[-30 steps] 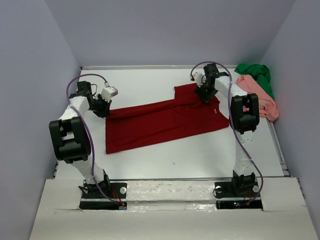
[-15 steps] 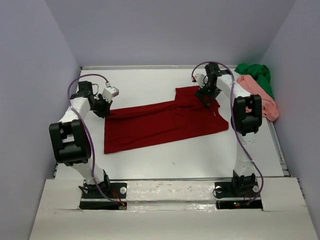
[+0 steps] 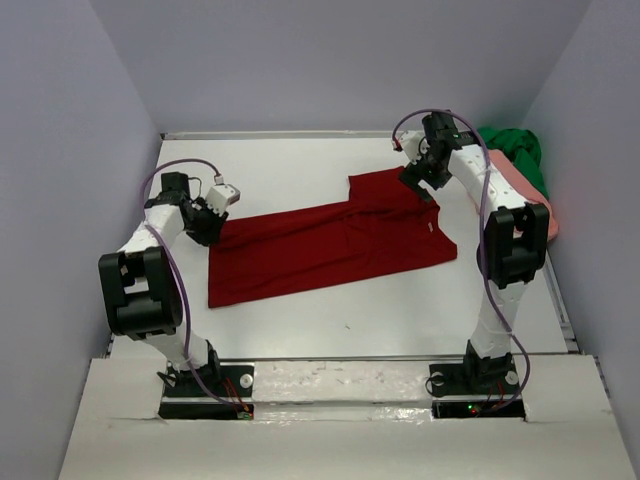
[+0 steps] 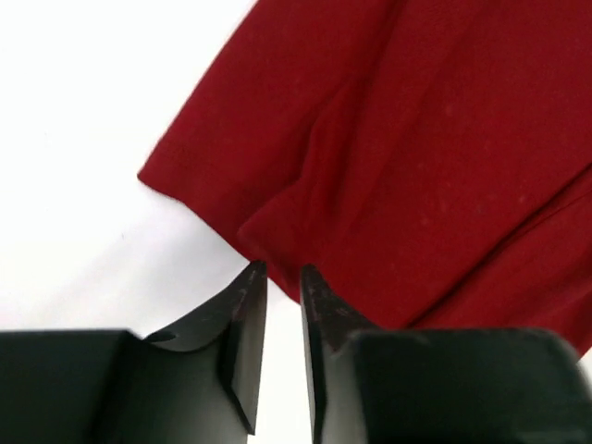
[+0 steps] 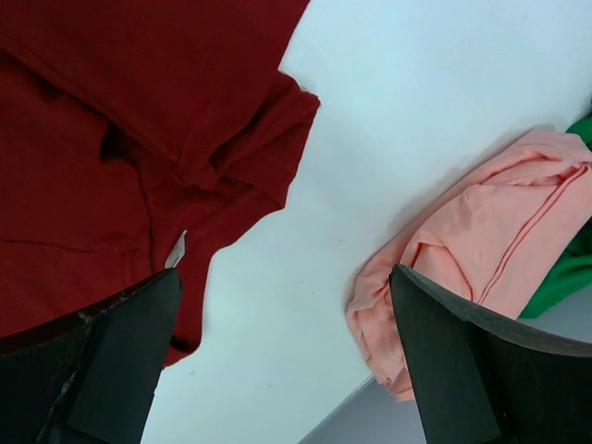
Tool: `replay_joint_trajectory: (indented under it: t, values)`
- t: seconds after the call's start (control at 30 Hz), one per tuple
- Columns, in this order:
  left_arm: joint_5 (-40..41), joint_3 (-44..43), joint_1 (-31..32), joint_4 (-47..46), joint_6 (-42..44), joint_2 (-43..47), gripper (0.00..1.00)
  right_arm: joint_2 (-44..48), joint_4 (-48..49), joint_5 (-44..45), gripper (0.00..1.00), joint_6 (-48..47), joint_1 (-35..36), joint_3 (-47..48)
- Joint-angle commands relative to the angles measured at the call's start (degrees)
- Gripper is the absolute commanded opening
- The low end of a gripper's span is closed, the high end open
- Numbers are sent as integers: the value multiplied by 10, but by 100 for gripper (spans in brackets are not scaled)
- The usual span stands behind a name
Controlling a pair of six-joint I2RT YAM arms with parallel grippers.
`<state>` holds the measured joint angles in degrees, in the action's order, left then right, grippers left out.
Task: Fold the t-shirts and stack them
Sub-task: Fold the other side of the tshirt into a rectangle
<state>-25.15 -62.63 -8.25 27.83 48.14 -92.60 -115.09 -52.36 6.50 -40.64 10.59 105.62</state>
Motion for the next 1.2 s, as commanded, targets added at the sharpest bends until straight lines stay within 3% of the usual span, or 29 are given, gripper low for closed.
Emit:
replay_joint_trajectory:
  t: [0.0, 0.1, 0.13, 0.23, 0.33, 0.37, 0.47, 0.67, 0.8, 1.0, 1.17]
  values:
    - [53, 27, 0, -35, -6, 49, 38, 13, -10, 23, 100, -9, 6, 5]
    - [74, 36, 1, -48, -11, 68, 50, 10, -10, 26, 100, -10, 6, 9]
    - [90, 42, 1, -60, -14, 79, 61, 10, -10, 26, 100, -10, 6, 10]
    - [118, 52, 2, -81, -22, 101, 73, 7, -11, 22, 100, -8, 6, 12]
    - [125, 58, 2, -89, -30, 116, 78, 7, -10, 7, 100, -5, 6, 13]
    - [123, 58, 2, -91, -34, 126, 87, 6, -10, 1, 100, 1, 6, 21]
    - [104, 59, 2, -109, -63, 147, 99, -14, 2, -46, 99, 30, 6, 54]
    - [33, 30, 2, -126, -138, 141, 99, -116, -20, -159, 91, 90, 6, 182]
    - [22, 15, 2, -134, -154, 131, 99, -191, 1, -202, 74, 118, 6, 272]
    - [39, 22, 2, -136, -153, 127, 99, -243, 21, -237, 62, 130, 12, 323]
    - [47, 37, 2, -142, -150, 135, 99, -260, 67, -257, 60, 133, 12, 314]
